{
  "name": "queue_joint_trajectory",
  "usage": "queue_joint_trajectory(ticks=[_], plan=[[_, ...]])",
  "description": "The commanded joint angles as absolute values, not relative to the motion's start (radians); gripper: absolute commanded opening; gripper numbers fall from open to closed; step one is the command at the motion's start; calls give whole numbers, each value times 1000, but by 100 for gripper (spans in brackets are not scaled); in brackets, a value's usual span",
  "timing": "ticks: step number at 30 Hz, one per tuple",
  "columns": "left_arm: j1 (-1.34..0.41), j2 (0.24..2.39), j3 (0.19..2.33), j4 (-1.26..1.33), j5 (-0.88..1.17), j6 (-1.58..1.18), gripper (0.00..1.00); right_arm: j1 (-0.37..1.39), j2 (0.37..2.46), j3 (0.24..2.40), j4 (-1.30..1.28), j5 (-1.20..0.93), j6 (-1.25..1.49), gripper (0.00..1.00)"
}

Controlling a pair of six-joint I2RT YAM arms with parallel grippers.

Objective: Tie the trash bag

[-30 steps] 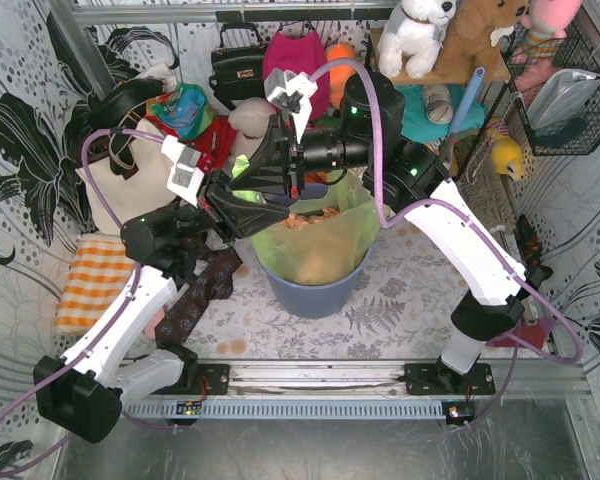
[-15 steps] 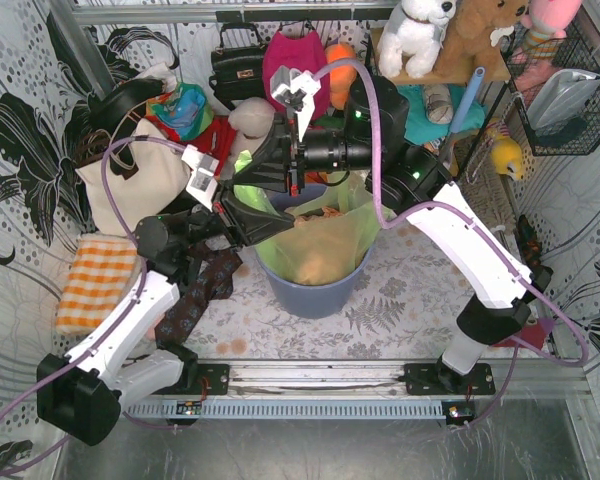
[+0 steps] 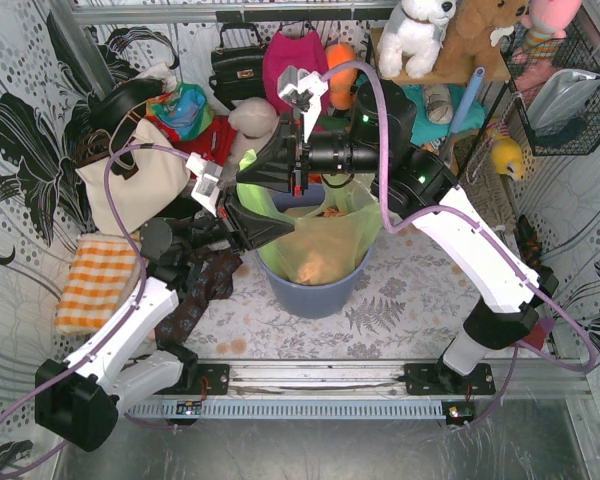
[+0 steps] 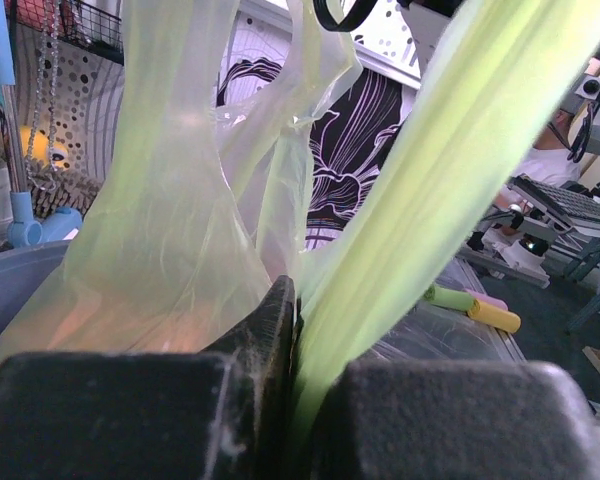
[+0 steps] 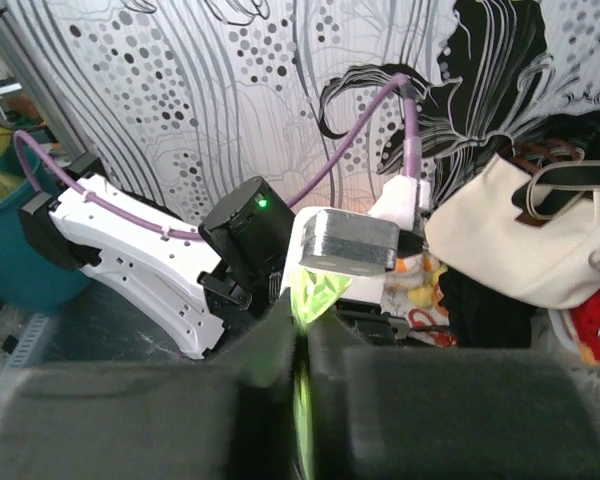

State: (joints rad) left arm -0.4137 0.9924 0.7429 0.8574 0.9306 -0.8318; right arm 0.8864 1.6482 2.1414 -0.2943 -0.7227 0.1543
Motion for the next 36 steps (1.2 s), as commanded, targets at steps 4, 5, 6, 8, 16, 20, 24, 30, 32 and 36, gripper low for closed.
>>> queue_joint_trajectory(ticks=[4, 5, 6, 8, 16, 20, 24, 30, 32, 36], plan=[[-420, 974, 742, 843, 920, -797, 14, 887, 1627, 2315, -432, -519, 125, 55], [-420, 973, 742, 843, 920, -797, 13, 886, 1629, 2348, -475, -478, 116, 60], [-419, 974, 742, 841, 920, -795, 13, 887, 1628, 2382, -518, -441, 106, 63], [-419, 974, 743, 839, 919, -793, 13, 887, 1616, 2419, -576, -367, 95, 67], [-420, 972, 756, 821, 917, -784, 14, 887, 1535, 2459, -815, 73, 71, 80], [-420, 967, 769, 795, 915, -773, 15, 887, 1534, 2438, -913, 237, 56, 87], [-420, 968, 777, 773, 915, -760, 15, 887, 1526, 2401, -945, 273, 56, 80], [-420, 963, 780, 759, 913, -755, 15, 886, 1511, 2371, -941, 249, 58, 58], [-419, 958, 784, 748, 910, -747, 15, 887, 1500, 2360, -924, 242, 59, 47], [-420, 937, 797, 706, 889, -721, 17, 887, 1462, 2326, -862, 220, 63, 18]])
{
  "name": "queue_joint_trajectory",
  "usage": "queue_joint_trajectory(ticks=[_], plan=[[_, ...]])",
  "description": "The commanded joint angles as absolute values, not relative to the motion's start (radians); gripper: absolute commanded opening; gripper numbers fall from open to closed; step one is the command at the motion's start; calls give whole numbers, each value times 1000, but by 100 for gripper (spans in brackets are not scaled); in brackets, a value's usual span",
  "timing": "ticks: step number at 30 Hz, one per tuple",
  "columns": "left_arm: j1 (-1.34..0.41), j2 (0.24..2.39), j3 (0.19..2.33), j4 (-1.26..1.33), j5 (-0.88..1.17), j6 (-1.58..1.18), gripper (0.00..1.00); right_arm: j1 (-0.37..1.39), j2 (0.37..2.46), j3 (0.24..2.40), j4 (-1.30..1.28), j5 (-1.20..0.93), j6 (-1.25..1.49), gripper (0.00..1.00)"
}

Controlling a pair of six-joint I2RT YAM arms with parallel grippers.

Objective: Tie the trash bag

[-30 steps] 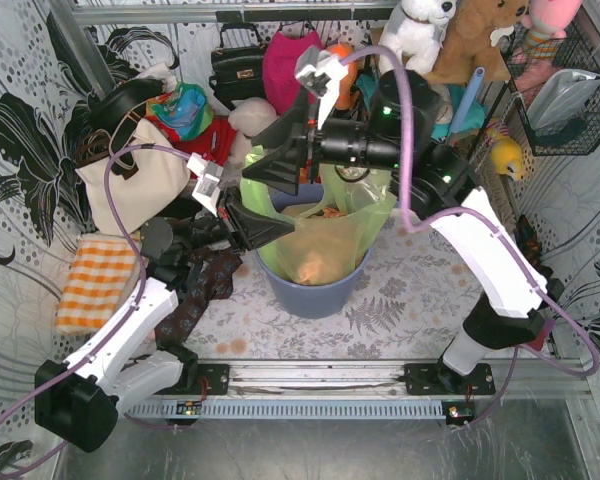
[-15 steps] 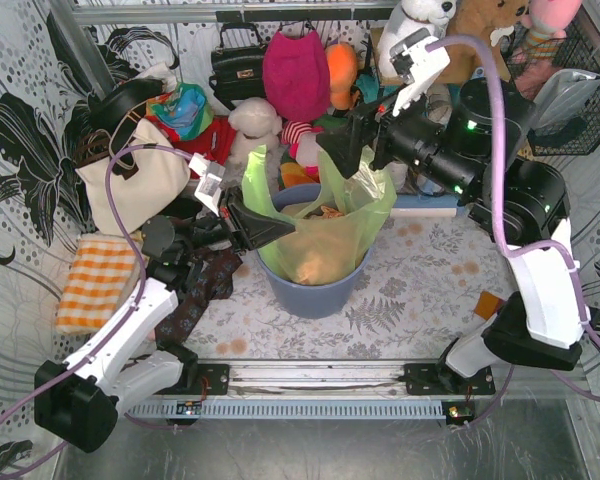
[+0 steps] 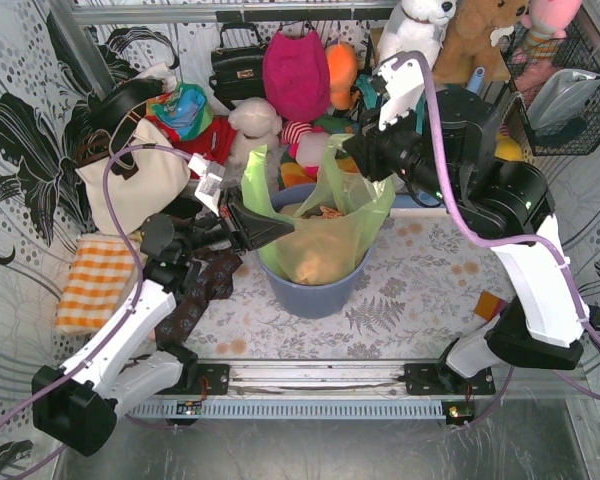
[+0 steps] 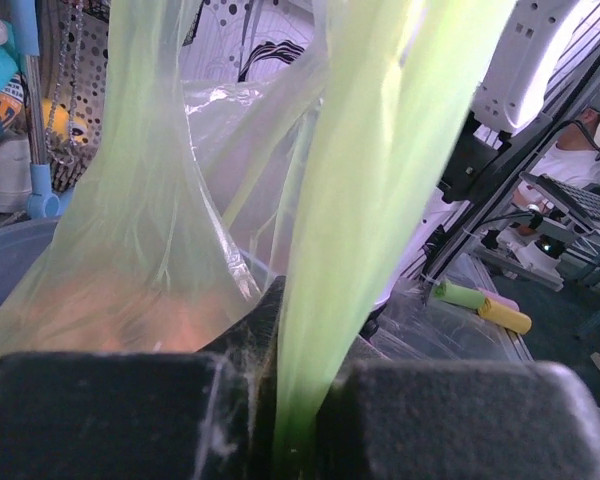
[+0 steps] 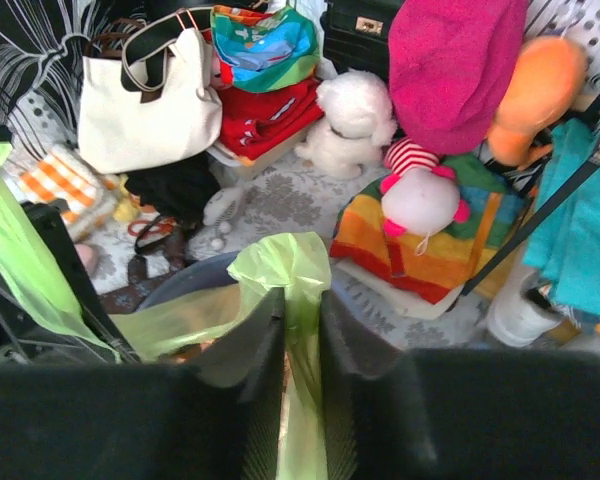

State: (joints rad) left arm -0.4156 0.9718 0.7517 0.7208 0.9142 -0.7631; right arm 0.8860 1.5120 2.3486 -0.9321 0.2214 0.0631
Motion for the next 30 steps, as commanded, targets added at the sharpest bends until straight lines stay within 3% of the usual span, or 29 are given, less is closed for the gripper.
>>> queue_joint_trajectory(ticks=[1, 3, 7, 12, 23, 30], plan=[[-420, 930, 801, 693, 880, -712, 20, 887, 1453, 2322, -846, 216, 63, 10], [-420, 911, 811, 643, 845, -682, 33, 886, 1440, 2313, -810, 209, 66, 0], [-420, 860, 844, 531, 759, -599, 59, 887, 1400, 2228, -694, 181, 69, 0], [-420, 780, 914, 435, 656, -544, 76, 887, 1351, 2102, -539, 174, 73, 0], [-429, 867, 1273, 242, 560, -534, 78, 887, 1325, 2017, -444, 192, 89, 0], [-614, 1031, 1484, 114, 459, -420, 77, 887, 1312, 2001, -431, 214, 106, 0]])
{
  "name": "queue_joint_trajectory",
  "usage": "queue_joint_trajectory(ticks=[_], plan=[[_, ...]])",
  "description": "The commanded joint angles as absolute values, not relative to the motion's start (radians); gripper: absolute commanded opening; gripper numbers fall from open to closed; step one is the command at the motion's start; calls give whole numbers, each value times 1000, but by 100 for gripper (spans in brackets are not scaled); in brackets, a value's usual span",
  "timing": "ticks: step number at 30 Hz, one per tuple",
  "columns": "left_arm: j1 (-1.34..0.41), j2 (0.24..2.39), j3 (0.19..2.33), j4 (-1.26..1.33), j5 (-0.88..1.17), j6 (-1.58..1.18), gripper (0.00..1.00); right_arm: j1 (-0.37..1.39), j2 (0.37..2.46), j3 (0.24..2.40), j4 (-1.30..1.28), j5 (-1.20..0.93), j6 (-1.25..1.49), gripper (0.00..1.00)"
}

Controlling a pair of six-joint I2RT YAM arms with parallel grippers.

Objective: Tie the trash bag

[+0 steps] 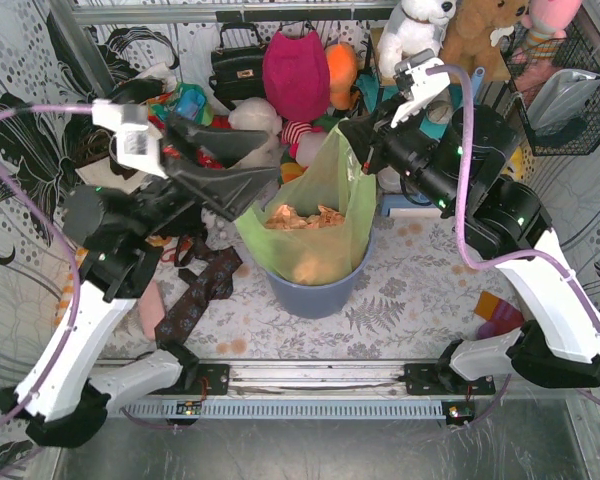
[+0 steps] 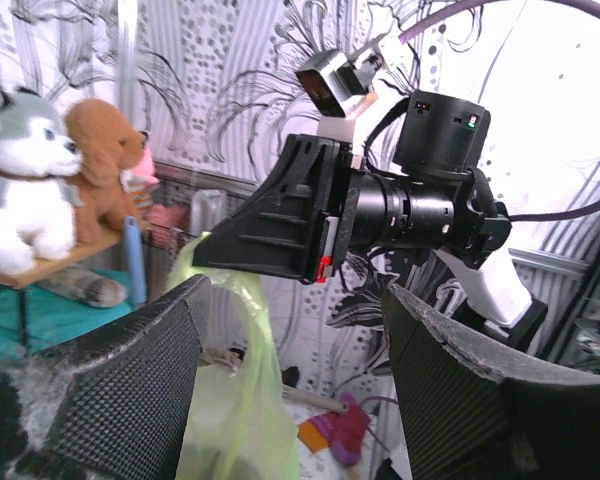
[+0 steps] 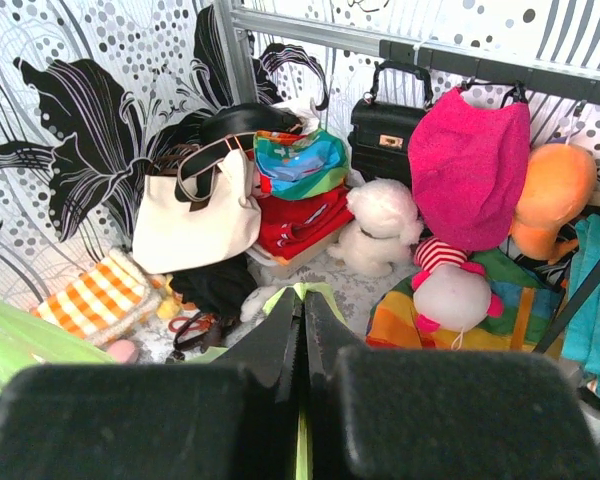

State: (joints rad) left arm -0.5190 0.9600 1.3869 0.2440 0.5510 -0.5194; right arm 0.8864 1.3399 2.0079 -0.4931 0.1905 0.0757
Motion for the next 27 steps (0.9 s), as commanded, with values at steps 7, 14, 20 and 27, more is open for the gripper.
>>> queue_joint_trajectory(ticks=[7, 14, 20, 27], plan=[[-844, 1183, 1660, -35, 239, -273, 77, 887, 1296, 1976, -404, 234, 110, 0], [-945, 1134, 1409, 226, 41, -214, 82, 887, 1274, 1947, -383, 221, 128, 0], [-971, 1180, 1310, 390, 10, -129, 86, 887, 1269, 1945, -379, 199, 137, 0], [-996, 1197, 1214, 592, 7, -39, 95, 887, 1269, 1944, -380, 184, 145, 0]])
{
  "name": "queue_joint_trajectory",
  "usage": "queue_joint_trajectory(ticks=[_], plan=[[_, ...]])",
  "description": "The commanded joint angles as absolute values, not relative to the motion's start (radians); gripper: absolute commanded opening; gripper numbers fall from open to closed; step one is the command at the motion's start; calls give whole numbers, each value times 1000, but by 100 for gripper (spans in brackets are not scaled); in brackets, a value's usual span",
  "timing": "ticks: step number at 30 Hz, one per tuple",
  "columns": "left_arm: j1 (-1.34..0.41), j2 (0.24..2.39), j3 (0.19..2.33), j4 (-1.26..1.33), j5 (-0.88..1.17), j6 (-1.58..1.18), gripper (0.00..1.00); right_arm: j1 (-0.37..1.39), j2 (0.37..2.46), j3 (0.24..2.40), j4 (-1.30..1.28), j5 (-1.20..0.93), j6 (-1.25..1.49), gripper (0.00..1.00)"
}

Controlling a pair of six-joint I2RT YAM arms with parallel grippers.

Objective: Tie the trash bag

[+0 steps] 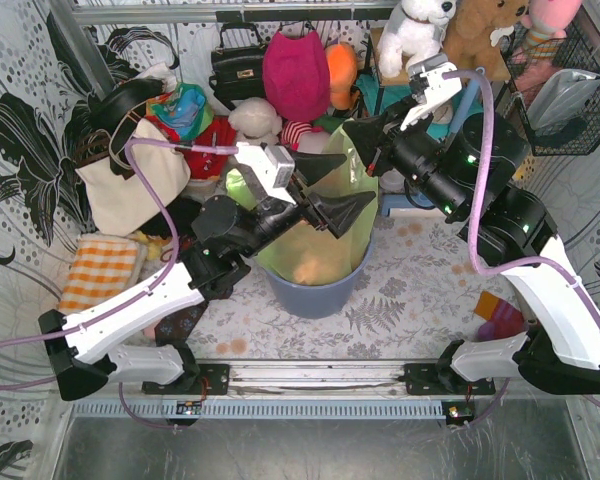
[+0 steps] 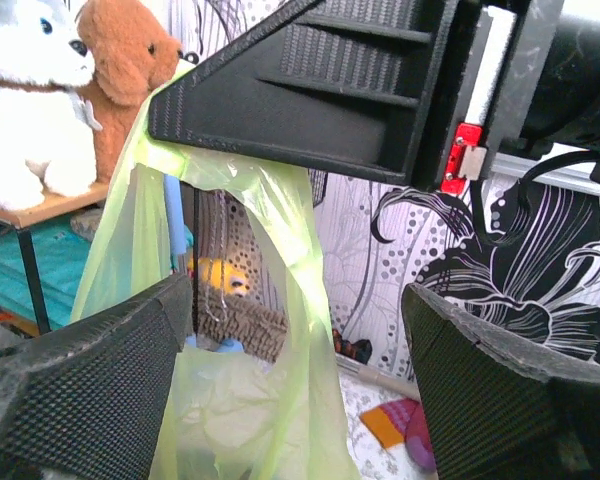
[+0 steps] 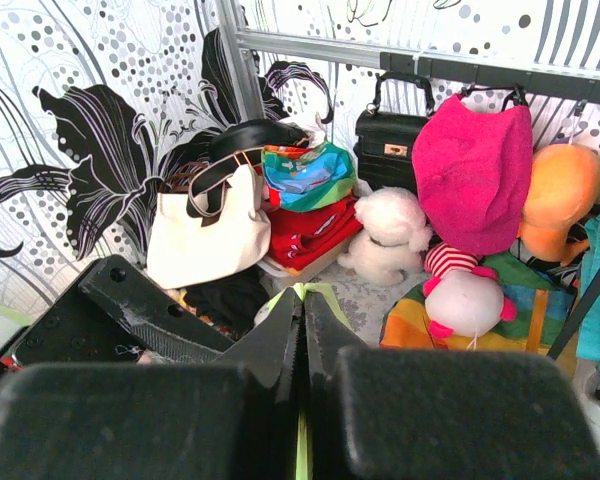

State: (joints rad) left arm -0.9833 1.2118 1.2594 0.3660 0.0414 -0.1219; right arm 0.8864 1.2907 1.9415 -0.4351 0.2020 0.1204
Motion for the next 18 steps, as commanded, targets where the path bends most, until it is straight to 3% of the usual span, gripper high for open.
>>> queue_joint_trajectory(ticks=[1, 18], plan=[[-998, 1192, 1198, 622, 0, -27, 95, 886, 1269, 1944, -381, 181, 147, 0], [-1003, 1144, 1094, 780, 18, 146, 97, 887, 1260, 1920, -387, 173, 157, 0]])
